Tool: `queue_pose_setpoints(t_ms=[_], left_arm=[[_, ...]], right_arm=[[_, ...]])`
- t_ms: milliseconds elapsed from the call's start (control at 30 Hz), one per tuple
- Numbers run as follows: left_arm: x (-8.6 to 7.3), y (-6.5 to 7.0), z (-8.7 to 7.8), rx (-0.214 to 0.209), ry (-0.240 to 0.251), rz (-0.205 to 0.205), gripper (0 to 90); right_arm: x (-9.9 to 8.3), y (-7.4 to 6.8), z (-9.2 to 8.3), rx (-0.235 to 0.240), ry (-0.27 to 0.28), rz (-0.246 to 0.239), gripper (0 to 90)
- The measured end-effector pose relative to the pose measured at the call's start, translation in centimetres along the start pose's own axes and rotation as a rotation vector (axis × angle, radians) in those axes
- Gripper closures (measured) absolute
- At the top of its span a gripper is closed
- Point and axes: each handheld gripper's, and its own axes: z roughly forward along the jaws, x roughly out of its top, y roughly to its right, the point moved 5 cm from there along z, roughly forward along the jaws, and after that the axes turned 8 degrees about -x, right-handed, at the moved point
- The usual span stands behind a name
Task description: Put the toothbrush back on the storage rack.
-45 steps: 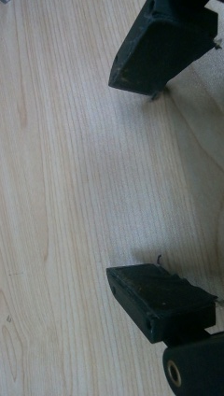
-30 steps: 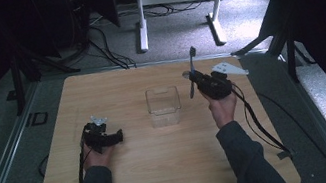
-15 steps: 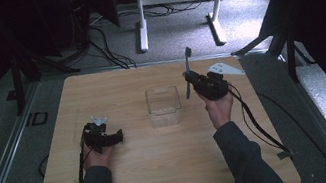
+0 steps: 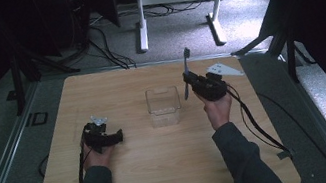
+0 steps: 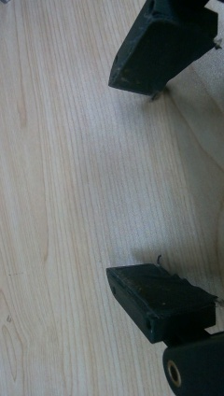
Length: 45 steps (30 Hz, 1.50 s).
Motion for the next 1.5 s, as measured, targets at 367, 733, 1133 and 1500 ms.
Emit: queue_pose_setpoints(t_ms=[367, 733, 1133, 1500], left_arm=[[0.0, 0.0, 0.0, 0.000, -0.001, 0.000, 9.2], [0.0, 0.0, 0.0, -0.001, -0.001, 0.001, 9.2], [0.0, 0.0, 0.0, 0.000, -0.002, 0.001, 9.2], [0.0, 0.0, 0.0, -0.001, -0.001, 0.000, 9.2]], right_arm=[[-0.4, -0.5, 0.1, 0.016, -0.006, -0.003, 78.4], [-0.7, -0.9, 0.3, 0.038, -0.011, 0.009, 78.5], [-0.9, -1.4, 0.3, 0.067, -0.015, 0.017, 78.4], [-1.2, -1.7, 0.5, 0.078, -0.019, 0.014, 78.4]])
